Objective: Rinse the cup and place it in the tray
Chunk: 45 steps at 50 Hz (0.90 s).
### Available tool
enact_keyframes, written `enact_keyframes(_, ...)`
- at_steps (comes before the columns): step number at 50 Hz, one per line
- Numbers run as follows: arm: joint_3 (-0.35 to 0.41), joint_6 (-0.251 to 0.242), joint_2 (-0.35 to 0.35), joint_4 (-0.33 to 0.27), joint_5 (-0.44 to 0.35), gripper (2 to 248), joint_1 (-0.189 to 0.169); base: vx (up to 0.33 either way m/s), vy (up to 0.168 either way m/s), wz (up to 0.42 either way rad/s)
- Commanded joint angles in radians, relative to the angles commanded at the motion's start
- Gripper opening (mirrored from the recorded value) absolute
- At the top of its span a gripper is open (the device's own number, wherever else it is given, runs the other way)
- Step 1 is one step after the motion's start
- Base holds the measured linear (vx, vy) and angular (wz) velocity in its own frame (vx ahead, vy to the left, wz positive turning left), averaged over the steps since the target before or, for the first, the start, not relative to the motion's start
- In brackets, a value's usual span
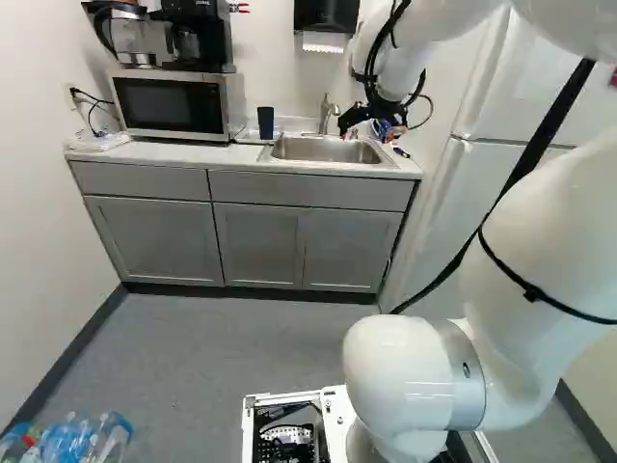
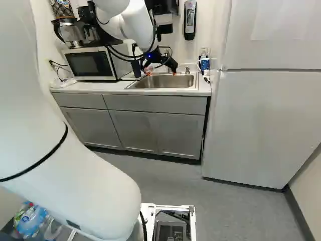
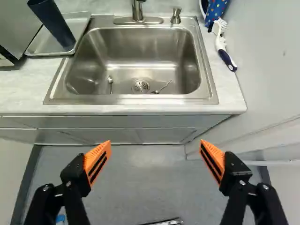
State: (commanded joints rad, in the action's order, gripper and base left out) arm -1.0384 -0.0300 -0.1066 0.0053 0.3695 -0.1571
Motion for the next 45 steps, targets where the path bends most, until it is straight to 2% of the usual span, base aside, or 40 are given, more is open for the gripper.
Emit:
enact_keyframes(22, 0.137, 0.004, -0.025, -0.001, -0.179, 247, 0.023, 0.000, 0.000, 0.000)
enact_keyframes(45, 0.325, 0.010, -0.059, -0.002, -0.425, 247, 0.054, 0.000, 0.000, 0.000)
